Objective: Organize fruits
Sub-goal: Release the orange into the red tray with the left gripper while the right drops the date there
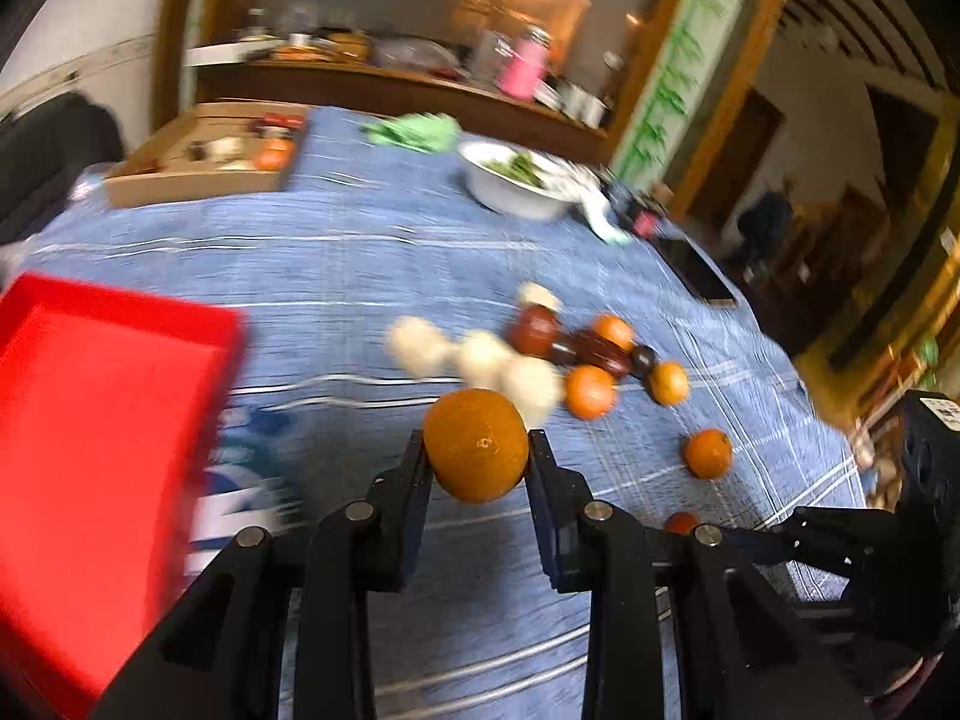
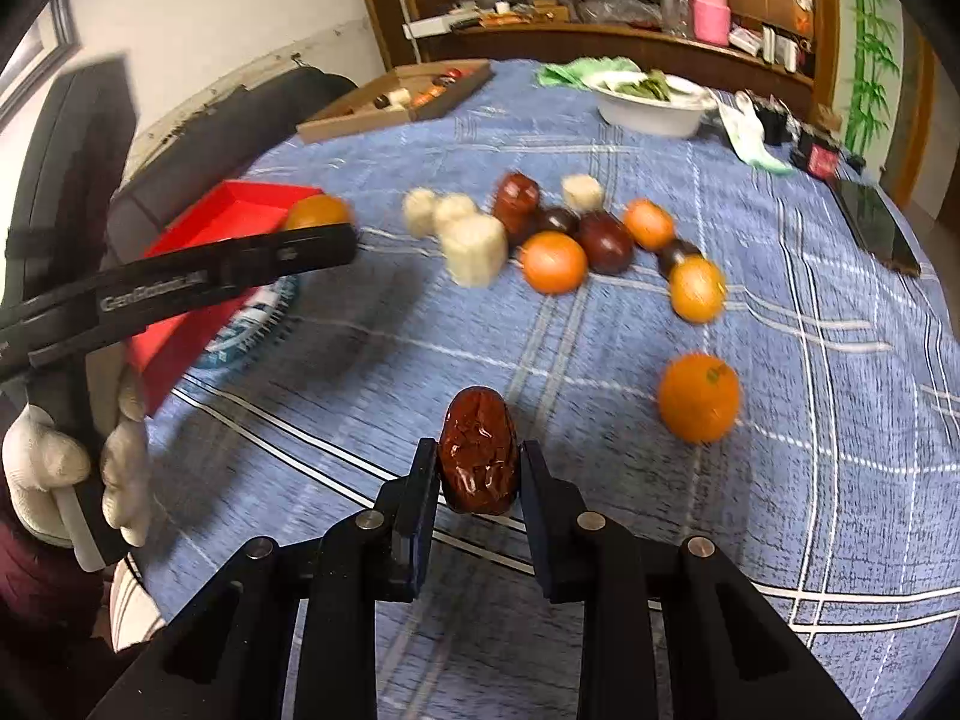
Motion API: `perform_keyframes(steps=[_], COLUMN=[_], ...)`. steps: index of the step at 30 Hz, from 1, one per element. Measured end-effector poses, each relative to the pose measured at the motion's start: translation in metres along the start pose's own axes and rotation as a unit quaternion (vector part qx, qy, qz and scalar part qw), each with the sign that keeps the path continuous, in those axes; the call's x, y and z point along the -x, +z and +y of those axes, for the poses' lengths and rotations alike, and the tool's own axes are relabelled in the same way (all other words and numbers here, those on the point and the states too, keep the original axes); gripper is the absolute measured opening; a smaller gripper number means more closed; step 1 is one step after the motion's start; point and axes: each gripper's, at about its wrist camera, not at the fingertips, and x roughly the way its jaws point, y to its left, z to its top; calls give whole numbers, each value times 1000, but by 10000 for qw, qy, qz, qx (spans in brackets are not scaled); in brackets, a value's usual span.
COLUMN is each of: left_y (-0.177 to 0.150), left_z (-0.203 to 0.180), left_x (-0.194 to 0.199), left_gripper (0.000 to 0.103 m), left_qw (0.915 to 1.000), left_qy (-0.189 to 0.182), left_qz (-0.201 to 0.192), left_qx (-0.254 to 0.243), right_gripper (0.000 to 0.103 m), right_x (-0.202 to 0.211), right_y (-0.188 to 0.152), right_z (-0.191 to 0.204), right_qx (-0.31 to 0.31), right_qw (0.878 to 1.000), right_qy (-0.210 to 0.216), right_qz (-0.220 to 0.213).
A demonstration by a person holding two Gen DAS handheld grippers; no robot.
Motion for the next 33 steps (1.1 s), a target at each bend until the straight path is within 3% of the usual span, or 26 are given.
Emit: perform_keyframes(steps=[3,7,13,18,23,25,27,28,33], left_y=[-3,-8,-17,-26,-33,-34,-35,-34,-32], left_z=[37,92,165,193,203,205,205,205,201], left_x=[31,68,90,87,87,88,90,93,105], left_gripper=[29,30,30,30,30,34,44,51,55], left_qw=[9984,9903,9699,9645,9649,9648,9652,9646,9622], left_qy=[446,1159,2104,2197,2049,2012,1973,1965,1929], left_qz=[-257,-474,-467,-371,-359,-389,-450,-505,-700], left_qx=[225,602,1131,1418,1600,1647,1660,1688,1791], right_gripper=[29,29,29,29,30,30,30,32,57], right_x=[3,2,-29,-76,-117,-126,-132,-134,-127], right_y=[11,37,78,102,106,108,110,110,113], right_z=[17,54,137,195,218,221,223,223,220], right_qx=[89,295,617,843,887,901,916,923,876], right_qw=[9998,9975,9863,9813,9812,9822,9833,9835,9840], right_qy=[157,620,1528,1699,1589,1502,1412,1389,1445], right_qz=[-81,-152,5,331,641,680,699,700,569])
